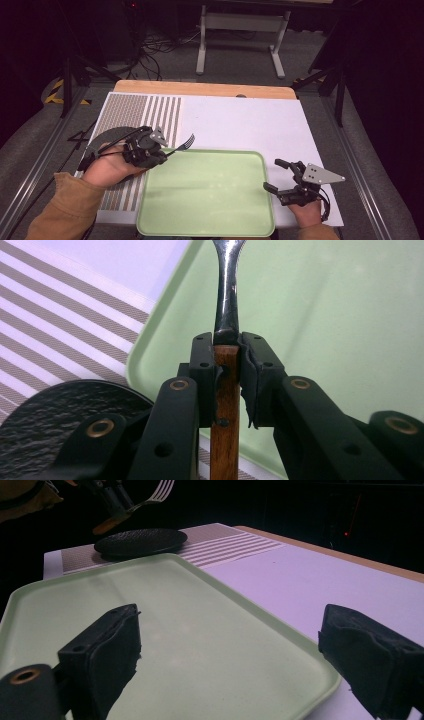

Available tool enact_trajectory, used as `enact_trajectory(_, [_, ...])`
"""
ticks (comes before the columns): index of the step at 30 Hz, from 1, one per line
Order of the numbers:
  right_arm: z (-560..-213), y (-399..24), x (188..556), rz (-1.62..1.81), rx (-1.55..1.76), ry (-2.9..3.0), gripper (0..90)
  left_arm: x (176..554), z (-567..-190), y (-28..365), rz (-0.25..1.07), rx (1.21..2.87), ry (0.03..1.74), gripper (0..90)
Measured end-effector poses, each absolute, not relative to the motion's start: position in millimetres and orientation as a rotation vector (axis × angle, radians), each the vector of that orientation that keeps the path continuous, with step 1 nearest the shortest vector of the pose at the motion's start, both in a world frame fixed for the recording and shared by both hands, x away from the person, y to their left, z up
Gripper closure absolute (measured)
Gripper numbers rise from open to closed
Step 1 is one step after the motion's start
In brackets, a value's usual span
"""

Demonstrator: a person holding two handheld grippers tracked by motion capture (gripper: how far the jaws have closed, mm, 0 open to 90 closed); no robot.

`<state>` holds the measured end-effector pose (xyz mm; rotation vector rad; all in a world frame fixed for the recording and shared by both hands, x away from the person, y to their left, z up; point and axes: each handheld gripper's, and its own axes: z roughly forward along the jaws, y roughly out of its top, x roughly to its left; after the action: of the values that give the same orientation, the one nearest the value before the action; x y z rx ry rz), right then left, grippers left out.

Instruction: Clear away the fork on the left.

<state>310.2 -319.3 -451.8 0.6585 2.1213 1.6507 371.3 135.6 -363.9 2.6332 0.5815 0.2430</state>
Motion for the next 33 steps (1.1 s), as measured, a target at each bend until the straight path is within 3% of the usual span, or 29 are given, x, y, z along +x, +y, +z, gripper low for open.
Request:
enact_trajectory(13, [-452.8, -317.2, 311.0, 1.649, 0.658, 2.131, 10.4, 355.8, -385.7, 123.6, 0.106, 2.561, 0.575, 77.6])
enact_trajectory(33, [-453.0, -316.0, 310.6, 1.655, 0.652, 2.135, 10.4, 340.0, -415.0, 105.4, -0.026, 2.618, 0.587, 77.6])
